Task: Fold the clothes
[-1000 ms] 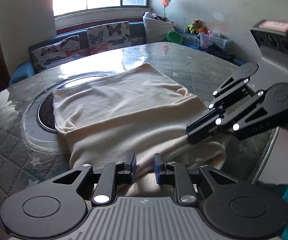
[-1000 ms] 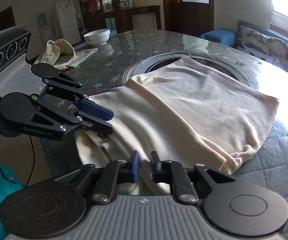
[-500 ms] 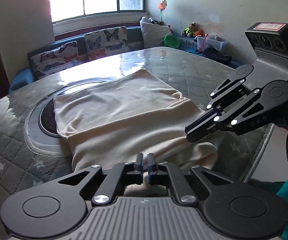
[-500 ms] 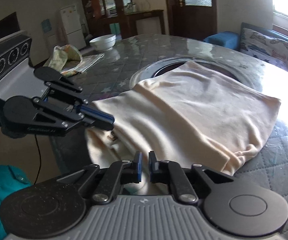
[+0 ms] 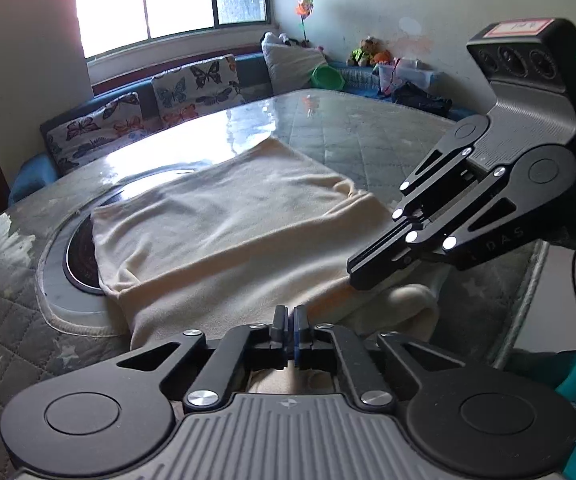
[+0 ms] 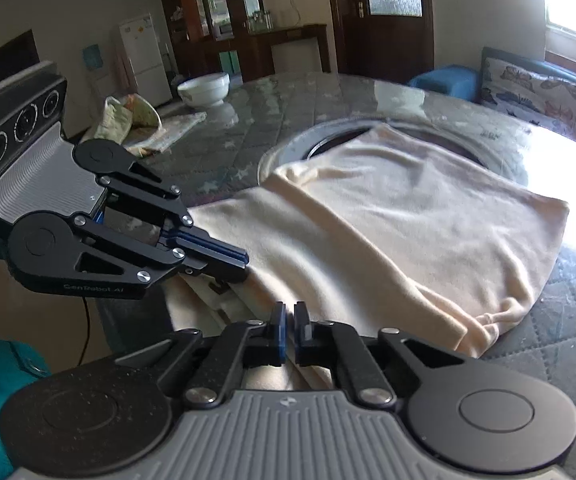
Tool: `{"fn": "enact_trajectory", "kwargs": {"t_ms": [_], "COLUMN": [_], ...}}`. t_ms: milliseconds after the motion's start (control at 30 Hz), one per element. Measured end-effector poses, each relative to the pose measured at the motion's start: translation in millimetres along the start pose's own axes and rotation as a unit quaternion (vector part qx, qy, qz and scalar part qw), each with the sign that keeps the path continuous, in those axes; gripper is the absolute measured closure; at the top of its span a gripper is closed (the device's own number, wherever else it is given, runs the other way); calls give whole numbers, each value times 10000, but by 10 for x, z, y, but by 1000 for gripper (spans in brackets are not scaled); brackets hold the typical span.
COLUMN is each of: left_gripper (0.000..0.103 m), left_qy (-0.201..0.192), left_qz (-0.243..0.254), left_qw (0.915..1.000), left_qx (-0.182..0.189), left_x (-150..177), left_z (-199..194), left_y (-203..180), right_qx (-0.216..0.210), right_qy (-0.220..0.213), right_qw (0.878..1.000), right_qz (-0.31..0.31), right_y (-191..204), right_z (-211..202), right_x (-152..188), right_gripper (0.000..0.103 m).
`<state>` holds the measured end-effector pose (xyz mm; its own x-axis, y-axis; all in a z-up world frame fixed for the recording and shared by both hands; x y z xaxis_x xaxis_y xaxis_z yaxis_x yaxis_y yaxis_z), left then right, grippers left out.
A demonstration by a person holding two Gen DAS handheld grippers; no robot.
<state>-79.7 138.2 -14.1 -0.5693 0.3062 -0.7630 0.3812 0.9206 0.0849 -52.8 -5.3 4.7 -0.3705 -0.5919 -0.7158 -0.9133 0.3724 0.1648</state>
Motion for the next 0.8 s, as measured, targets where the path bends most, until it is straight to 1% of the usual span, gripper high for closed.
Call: {"fn": "enact_trajectory", "kwargs": {"t_ms": [67, 133, 167, 200, 267, 333, 400, 467, 567, 600, 700, 800], "left_gripper": [101, 101, 101, 99, 97, 97, 97, 97, 93, 93, 93, 91], "left_qy": [-8, 59, 113, 168, 170, 27, -134, -180, -89, 2, 201, 163], "left_qz": [-9, 11, 1, -10, -156, -297, -393, -558, -740, -794, -742, -810], "left_qw": [10000, 9998, 9998, 9998, 9996, 9995, 9991, 9982, 9970, 9967, 9968, 9965], "left_qx": [14, 182, 158, 133, 163, 142, 2, -98, -211, -189, -203, -154], "left_x": [9, 42, 59, 76, 71, -4, -96, -155, -158, -133, 2, 2], "left_z": [-52, -64, -47, -30, -23, -64, -86, -37, 124, 180, 283, 219], "left_y": [-13, -39, -37, -35, 2, 67, 140, 217, 286, 293, 290, 337], "right_qx": [-87, -243, -309, -316, -328, -308, -174, 36, 253, 334, 480, 499], "right_qy": [7, 161, 232, 230, 151, 34, -102, -135, -159, -176, -142, -129], "right_qw": [10000, 9995, 9991, 9991, 9993, 9995, 9996, 9995, 9986, 9982, 9965, 9954], "right_qz": [-36, -117, -157, -156, -41, 75, 197, 267, 430, 462, 674, 804], "right_y": [26, 70, 89, 96, 80, 40, -31, -112, -246, -282, -413, -494], "right_z": [-31, -8, 7, 12, -7, -43, -72, -51, 19, 40, 95, 98], "right_x": [-1, 22, 32, 33, 10, -37, -91, -120, -140, -138, -98, -60], "right_gripper": [100, 100, 100, 96, 96, 95, 95, 93, 84, 80, 80, 79]}}
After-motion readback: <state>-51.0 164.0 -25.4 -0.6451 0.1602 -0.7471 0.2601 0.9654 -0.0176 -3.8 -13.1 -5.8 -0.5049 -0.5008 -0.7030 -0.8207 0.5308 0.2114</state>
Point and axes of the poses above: each gripper's, at about its wrist camera, not at the fingertips, and z roughly the way its jaws point, y to its left, x to its underside, the point moved 5 cm from there along z, roughly the way its jaws point, and after that the axes turned 1 degree about z, right-handed, at the moved point
